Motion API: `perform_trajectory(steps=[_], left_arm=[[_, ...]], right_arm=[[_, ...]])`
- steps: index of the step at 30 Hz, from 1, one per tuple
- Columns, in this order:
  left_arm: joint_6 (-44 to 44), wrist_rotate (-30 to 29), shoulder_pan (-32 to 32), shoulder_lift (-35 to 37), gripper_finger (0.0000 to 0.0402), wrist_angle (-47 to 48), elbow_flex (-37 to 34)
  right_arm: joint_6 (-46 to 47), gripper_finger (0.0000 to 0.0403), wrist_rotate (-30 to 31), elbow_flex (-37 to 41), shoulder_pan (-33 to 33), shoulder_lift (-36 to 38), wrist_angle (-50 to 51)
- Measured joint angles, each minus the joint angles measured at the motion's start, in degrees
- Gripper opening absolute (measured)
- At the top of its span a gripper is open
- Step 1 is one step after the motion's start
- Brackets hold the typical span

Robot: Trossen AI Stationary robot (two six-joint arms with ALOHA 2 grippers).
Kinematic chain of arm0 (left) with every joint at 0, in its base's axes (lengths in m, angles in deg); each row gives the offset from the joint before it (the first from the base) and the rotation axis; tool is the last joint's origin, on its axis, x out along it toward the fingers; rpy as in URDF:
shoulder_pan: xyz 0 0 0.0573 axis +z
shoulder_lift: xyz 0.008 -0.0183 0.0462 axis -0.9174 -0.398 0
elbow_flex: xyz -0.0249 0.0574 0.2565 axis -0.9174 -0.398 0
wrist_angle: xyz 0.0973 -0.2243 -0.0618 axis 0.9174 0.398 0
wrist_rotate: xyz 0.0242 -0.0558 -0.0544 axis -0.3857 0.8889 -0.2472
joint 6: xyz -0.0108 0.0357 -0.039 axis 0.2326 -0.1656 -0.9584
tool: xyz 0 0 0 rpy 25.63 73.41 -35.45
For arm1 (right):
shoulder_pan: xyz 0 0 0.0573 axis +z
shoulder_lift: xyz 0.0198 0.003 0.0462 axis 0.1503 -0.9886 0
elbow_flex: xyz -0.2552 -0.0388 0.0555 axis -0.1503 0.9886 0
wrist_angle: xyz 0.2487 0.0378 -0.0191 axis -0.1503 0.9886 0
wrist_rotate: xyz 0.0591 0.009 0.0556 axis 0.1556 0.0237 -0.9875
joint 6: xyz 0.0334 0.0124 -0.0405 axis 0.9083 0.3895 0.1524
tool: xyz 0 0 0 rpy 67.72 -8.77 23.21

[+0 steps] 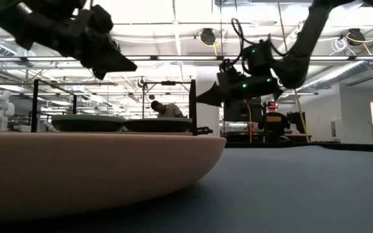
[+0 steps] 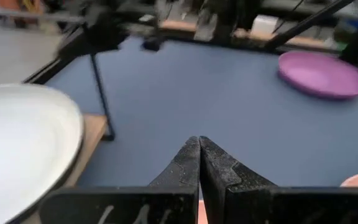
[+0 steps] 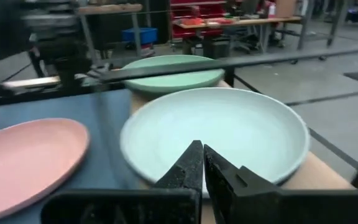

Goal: Place and stack plates onto a shelf
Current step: Stack the white plate on top of the right black plate on the shelf

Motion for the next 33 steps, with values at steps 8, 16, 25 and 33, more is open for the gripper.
perform_trajectory(steps=[8,16,25,33], left_arm=[[0.31,-1.58,-3.01,0.89,0.0001,-6.59,-3.94],[1.39,-1.67,-4.68,0.87,0.0001,-5.72,-4.01],[1.58,-1.67,-5.25,0.85,0.0001,-5.72,-4.01],[1.84,-1.67,-5.25,0.85,0.0001,-5.72,-4.01]], right_arm=[[3.15,0.0000,-1.85,-6.29,-1.26,-6.21,1.17],[3.09,0.0000,-1.57,-8.57,-1.99,-10.02,1.91],[3.02,0.0000,-1.46,-8.54,-3.09,-10.02,2.71],[3.02,0.0000,-1.45,-8.52,-3.05,-10.02,3.33]])
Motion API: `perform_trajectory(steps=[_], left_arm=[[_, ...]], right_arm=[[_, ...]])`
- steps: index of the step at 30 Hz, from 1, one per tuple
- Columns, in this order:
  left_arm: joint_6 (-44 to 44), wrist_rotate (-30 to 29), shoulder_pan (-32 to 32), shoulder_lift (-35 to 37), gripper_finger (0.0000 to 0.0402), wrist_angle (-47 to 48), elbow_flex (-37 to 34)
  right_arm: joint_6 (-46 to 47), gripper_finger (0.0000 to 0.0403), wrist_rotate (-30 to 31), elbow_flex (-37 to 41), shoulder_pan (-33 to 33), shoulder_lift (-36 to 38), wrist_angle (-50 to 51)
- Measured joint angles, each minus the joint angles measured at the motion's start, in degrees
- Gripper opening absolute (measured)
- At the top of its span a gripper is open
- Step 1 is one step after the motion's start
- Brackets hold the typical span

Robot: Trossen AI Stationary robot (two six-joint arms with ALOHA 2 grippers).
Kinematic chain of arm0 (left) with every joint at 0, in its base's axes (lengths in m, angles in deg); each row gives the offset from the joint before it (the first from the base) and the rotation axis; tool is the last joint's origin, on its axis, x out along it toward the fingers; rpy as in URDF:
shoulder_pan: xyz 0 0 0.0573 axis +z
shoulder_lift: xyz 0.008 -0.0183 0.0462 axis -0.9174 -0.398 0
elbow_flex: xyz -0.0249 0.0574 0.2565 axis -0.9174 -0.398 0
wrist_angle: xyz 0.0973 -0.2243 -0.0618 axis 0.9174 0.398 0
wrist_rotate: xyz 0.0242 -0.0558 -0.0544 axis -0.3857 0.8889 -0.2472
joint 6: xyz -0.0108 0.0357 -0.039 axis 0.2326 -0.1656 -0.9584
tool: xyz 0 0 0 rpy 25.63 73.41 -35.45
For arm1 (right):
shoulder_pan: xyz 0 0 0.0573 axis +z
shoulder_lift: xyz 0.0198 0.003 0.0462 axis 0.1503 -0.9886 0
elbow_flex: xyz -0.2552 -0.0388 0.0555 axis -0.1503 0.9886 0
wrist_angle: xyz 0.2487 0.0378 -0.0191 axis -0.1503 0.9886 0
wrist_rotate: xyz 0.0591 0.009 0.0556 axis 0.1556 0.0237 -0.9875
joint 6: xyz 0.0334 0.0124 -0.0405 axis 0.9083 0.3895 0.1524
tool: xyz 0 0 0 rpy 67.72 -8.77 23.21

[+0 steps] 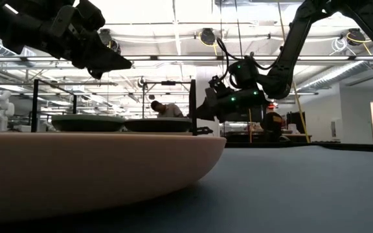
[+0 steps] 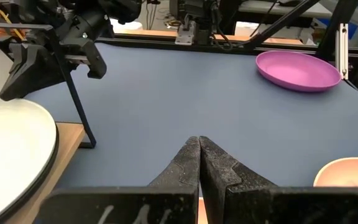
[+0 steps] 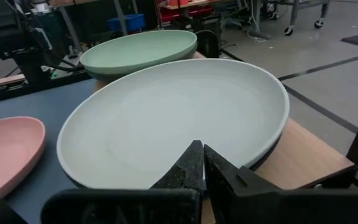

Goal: Place and stack plates onto a shelf
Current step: Stack the white plate on top of the right black plate on the shelf

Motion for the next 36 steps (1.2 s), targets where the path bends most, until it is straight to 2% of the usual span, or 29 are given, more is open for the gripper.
perform_trajectory(steps=[36], left_arm=[[0.02,-0.32,0.00,0.00,0.0001,0.71,0.00]], right_arm=[[-0.82,0.0000,0.27,0.07,0.00,1.10,0.72]])
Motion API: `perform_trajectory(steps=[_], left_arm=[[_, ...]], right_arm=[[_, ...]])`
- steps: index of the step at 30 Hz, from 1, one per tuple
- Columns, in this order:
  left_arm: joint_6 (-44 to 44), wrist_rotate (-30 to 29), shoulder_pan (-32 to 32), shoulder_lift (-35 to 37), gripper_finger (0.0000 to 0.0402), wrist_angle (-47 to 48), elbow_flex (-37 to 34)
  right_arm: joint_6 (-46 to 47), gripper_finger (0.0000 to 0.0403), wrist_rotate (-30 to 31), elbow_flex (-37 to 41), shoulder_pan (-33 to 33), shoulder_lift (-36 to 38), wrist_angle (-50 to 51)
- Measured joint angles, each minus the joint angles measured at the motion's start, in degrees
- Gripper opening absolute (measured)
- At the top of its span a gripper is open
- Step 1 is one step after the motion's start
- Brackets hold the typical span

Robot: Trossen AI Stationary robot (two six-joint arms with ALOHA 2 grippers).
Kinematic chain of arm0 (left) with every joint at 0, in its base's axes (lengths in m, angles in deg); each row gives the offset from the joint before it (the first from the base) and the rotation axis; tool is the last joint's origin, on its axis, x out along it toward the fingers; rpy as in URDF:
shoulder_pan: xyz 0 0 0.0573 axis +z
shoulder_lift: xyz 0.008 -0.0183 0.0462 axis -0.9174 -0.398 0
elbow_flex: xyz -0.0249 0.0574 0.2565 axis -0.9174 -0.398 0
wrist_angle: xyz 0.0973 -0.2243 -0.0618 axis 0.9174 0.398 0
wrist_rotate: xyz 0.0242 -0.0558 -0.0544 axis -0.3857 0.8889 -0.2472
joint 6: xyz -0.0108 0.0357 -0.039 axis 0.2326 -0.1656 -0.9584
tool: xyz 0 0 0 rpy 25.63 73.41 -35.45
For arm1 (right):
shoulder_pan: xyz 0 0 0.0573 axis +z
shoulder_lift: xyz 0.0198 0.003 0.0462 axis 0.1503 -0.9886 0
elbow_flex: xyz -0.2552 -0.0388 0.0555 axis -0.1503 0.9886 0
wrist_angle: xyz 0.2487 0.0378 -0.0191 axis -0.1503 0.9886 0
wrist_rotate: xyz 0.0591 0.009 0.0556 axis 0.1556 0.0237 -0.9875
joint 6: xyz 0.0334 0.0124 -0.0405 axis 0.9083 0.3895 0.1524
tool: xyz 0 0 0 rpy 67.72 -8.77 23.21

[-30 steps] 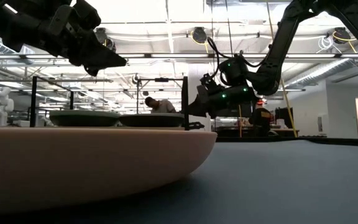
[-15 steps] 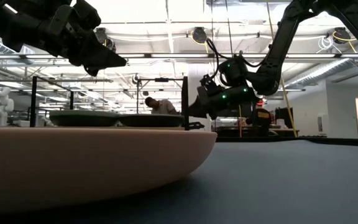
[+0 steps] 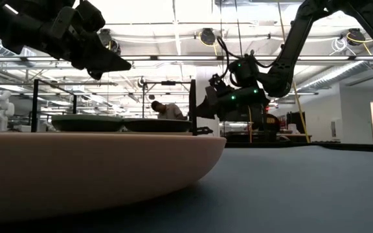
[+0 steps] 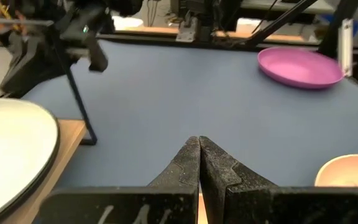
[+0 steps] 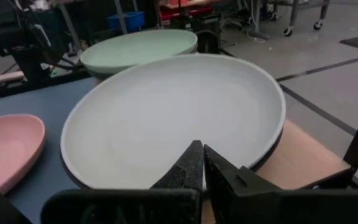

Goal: Place and stack plates onto a shelf
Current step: Stack the white plate on top of the right black plate on the shelf, then stack the top light pink plate on top of the white plate on the shelf

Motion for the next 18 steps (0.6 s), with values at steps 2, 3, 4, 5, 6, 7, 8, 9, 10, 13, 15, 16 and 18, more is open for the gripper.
perform_trajectory(steps=[2,3,4,5,6,7,8,9,10,13,15,16,18], left_arm=[[0.10,-1.40,0.00,0.00,0.0001,1.12,0.00],[0.13,-2.17,0.00,0.00,0.0001,1.81,0.00],[0.15,-2.73,0.00,0.00,0.0001,2.47,0.00],[0.13,-3.11,0.01,-0.02,0.0001,3.01,-0.01],[0.01,-3.46,0.01,-0.02,0.0001,3.31,-0.02],[-0.08,-3.59,0.02,-0.02,0.0001,3.38,-0.02],[-0.15,-3.59,0.00,-0.02,0.0001,3.35,-0.02],[-0.26,-3.59,0.00,-0.02,0.0001,3.35,-0.02],[-0.28,-3.59,0.00,-0.02,0.0001,3.35,-0.02],[-0.28,-3.68,0.00,-0.02,0.0001,3.50,-0.02],[-0.31,-4.23,0.00,-0.02,0.0001,3.85,-0.02],[-0.36,-4.38,0.00,-0.02,0.0001,3.96,-0.02],[-0.42,-4.59,0.00,-0.02,0.0001,4.18,-0.02]], right_arm=[[0.10,0.0000,0.00,0.00,0.00,0.79,0.02],[0.13,0.0000,-0.01,0.00,0.03,1.24,0.40],[0.29,0.0000,-0.01,0.00,0.05,1.75,0.93],[0.72,0.0000,-0.01,0.00,0.07,2.35,1.87],[0.96,0.0000,0.00,0.00,0.07,3.05,3.25],[1.00,0.0000,0.05,0.00,0.07,3.87,4.96],[1.00,0.0000,0.26,0.00,0.07,4.85,6.95],[0.99,0.0000,1.32,0.00,0.07,5.96,9.41],[0.85,0.0000,2.11,0.00,0.09,7.13,11.95],[-0.23,0.0000,4.61,0.01,0.13,11.31,20.52],[-1.08,0.0000,6.29,0.02,0.38,14.54,26.73],[-1.50,0.0000,7.53,0.02,0.59,16.24,29.44],[-2.05,0.0000,9.42,0.00,1.18,19.66,35.44]])
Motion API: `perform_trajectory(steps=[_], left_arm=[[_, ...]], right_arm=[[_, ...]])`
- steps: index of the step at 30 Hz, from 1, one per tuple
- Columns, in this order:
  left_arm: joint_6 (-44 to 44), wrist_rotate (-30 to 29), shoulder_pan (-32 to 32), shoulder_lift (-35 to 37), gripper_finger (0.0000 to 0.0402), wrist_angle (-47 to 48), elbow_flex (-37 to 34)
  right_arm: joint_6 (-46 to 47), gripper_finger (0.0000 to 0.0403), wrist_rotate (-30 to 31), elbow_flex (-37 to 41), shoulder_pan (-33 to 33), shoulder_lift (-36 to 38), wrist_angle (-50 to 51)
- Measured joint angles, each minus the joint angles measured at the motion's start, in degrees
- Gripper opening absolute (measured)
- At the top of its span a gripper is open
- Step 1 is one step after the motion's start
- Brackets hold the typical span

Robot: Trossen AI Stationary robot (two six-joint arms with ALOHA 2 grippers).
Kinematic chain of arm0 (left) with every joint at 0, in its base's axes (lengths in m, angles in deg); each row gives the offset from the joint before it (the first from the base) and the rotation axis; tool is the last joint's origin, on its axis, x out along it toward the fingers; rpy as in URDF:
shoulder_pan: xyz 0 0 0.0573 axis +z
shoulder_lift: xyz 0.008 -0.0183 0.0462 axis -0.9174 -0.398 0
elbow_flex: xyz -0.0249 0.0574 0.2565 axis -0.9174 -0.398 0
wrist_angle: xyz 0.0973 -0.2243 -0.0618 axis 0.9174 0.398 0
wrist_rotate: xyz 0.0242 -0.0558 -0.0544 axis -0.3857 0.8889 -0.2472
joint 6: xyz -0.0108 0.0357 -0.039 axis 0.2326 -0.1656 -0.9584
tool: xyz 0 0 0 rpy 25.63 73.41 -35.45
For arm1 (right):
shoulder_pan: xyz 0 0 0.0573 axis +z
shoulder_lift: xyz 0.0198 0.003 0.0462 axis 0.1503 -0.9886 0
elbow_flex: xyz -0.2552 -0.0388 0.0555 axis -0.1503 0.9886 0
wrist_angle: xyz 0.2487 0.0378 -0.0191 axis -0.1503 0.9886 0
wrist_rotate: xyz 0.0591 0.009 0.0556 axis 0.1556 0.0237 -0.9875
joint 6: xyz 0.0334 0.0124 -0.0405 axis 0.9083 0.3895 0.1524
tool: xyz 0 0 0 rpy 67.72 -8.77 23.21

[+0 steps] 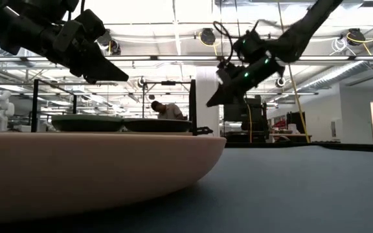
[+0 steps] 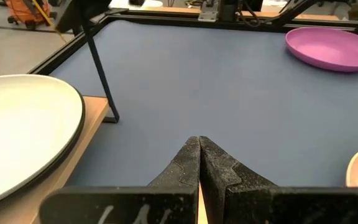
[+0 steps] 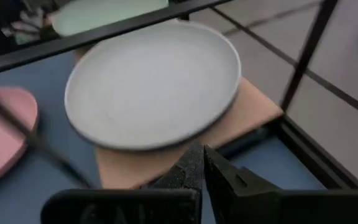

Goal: Place and stack plates onto a shelf
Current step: Stack the top light pink plate on top of the white plate on the shelf

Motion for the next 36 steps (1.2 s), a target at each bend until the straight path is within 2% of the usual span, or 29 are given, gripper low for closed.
perform_trajectory(steps=[5,8,14,19,22,29,36], left_arm=[[-0.34,-0.05,0.00,0.00,0.0001,0.10,0.00],[-0.37,-0.04,0.00,0.00,0.0001,0.98,0.00],[-0.42,2.23,-0.58,0.00,0.0001,3.65,0.00],[0.15,4.61,-3.73,0.00,0.0001,4.44,0.07],[-0.60,5.37,-5.95,0.00,0.0001,8.78,1.66],[-4.84,4.78,-11.91,0.00,0.0004,18.85,5.54],[-12.05,-0.67,-17.68,0.00,0.0056,26.40,5.68]], right_arm=[[-0.21,0.0000,3.14,0.01,1.57,7.95,13.45],[-0.36,0.0000,4.04,0.58,2.93,12.23,18.14],[1.34,0.0000,3.92,4.49,6.37,20.00,17.94],[1.54,0.0000,3.93,6.14,8.45,24.66,18.20],[1.56,0.0000,3.93,6.16,9.68,26.37,18.63],[1.55,0.0000,3.76,6.16,12.58,27.48,18.40],[2.07,0.0000,3.73,6.16,15.15,27.46,18.34]])
